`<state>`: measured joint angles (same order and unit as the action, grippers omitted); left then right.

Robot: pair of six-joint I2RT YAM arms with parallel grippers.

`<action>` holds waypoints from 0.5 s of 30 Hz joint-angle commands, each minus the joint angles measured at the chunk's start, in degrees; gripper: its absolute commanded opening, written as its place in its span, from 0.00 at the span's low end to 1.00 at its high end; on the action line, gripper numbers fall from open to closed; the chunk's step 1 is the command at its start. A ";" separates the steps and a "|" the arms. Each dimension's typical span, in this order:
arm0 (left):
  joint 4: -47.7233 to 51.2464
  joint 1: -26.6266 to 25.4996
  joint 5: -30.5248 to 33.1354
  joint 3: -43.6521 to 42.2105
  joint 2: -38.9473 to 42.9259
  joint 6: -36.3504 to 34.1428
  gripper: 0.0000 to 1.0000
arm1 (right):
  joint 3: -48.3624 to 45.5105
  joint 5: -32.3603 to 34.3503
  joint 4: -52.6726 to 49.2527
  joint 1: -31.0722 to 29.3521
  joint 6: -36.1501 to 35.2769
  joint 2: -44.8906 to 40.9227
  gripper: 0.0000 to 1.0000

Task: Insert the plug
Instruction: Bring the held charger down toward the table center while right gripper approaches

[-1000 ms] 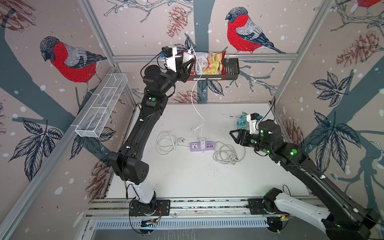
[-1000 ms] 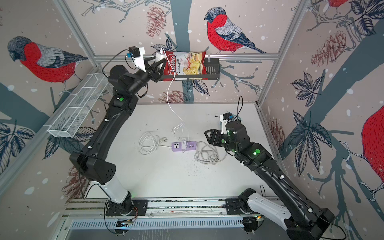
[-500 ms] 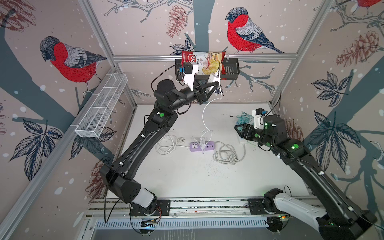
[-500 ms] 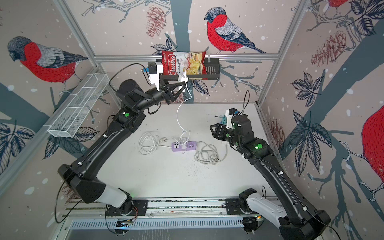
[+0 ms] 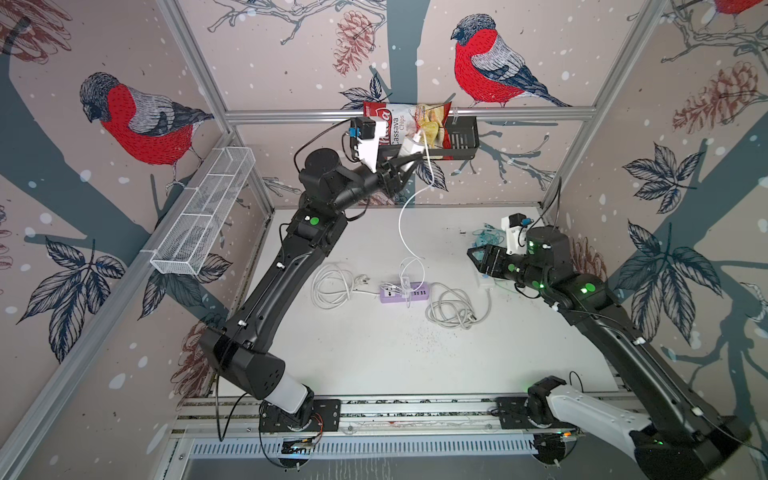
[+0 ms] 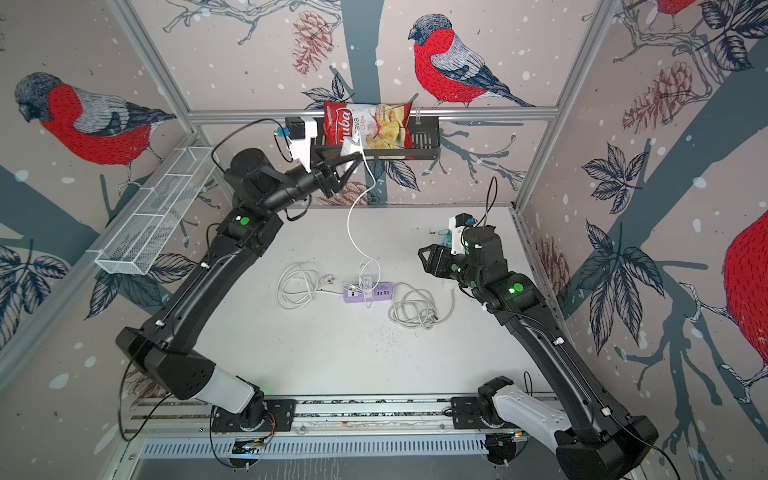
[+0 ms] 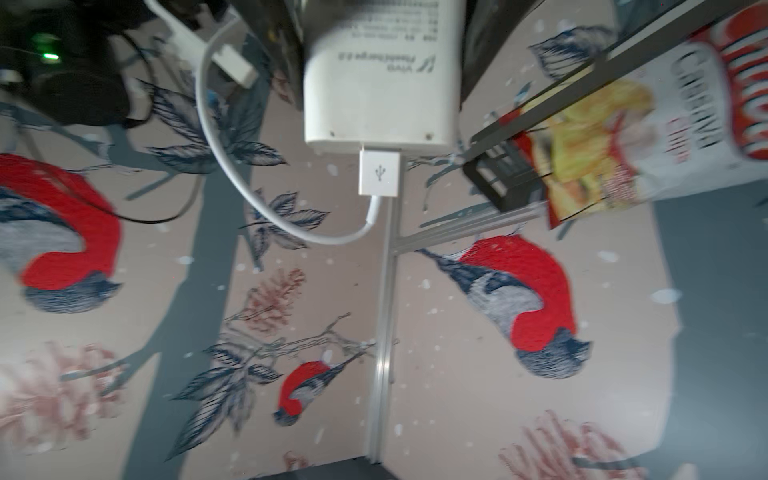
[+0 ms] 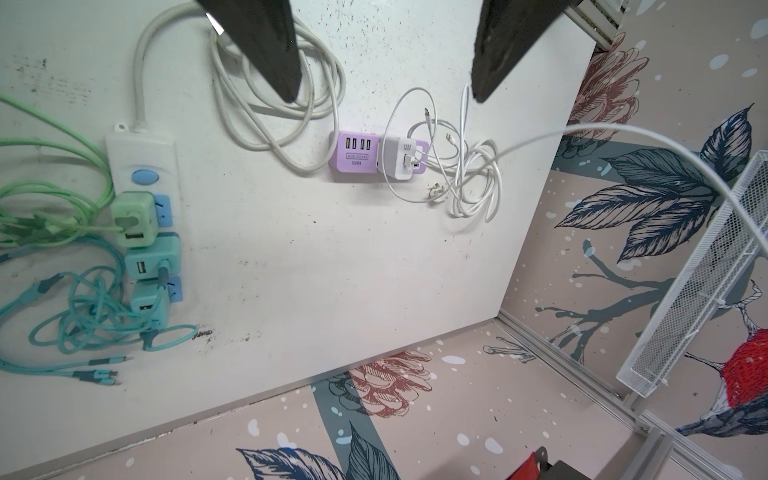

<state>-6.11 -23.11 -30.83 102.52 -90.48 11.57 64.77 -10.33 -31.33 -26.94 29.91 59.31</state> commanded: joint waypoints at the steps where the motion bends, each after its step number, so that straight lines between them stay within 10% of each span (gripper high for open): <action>1: 0.52 5.56 1.33 4.17 -4.17 -2.99 0.26 | -0.26 -1.01 2.80 0.00 -0.56 1.33 0.66; 15: 5.69 17.14 -8.96 51.53 -40.93 -4.33 0.28 | -0.58 -3.87 8.06 -0.30 1.20 6.90 0.64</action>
<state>1.93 -6.33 -36.05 150.87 -130.30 7.09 63.94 -11.68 -26.68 -27.00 30.41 65.58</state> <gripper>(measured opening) 0.492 0.648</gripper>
